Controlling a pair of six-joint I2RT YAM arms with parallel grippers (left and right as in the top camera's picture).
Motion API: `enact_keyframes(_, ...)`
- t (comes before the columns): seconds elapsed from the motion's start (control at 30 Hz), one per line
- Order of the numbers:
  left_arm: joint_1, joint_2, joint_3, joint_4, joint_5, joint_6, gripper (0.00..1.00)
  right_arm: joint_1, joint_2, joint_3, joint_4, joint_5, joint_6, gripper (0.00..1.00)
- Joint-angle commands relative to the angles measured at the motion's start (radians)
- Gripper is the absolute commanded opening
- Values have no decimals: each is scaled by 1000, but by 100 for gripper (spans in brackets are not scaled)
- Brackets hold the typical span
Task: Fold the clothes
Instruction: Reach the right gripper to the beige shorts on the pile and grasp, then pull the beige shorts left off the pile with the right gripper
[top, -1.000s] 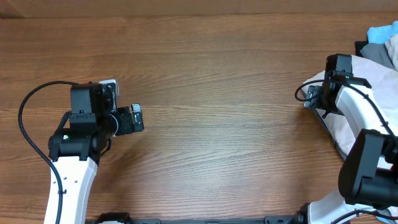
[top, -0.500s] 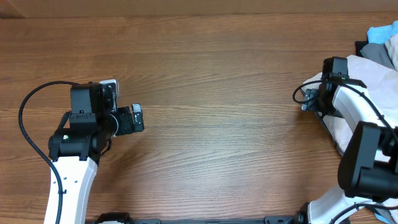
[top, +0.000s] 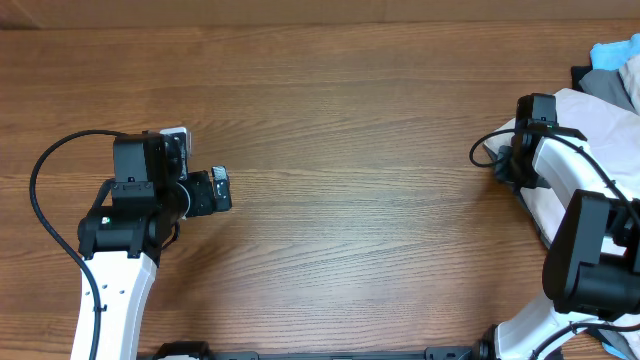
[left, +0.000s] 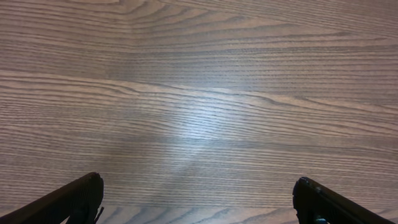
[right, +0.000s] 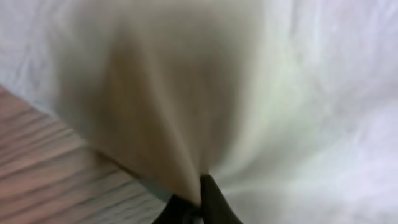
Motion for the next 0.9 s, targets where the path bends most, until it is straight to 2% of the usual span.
enact_keyframes(0.0, 7, 2, 22, 5, 19, 3, 100, -3, -1, 9, -10, 89, 21, 4)
enact_keyframes(0.13, 7, 2, 22, 5, 19, 3, 100, -3, -8, 92, -81, 111, 74, 4)
enact_keyframes(0.23, 7, 2, 22, 5, 19, 3, 100, -2, -30, 227, -186, 109, 82, 4)
enact_keyframes(0.33, 7, 2, 22, 6, 19, 3, 100, 0, -62, 465, -349, -66, 94, 4)
enact_keyframes(0.4, 7, 2, 22, 10, 19, 3, 100, 14, -68, 606, -443, -336, -13, 4)
enact_keyframes(0.47, 7, 2, 22, 13, 19, 3, 100, 44, -68, 687, -514, -436, -40, 4)
enact_keyframes(0.67, 7, 2, 22, 16, 19, 3, 100, 221, -69, 782, -639, -452, -39, 4)
enact_keyframes(0.87, 6, 2, 22, 29, 22, -23, 100, 498, -68, 782, -610, -457, -15, 4)
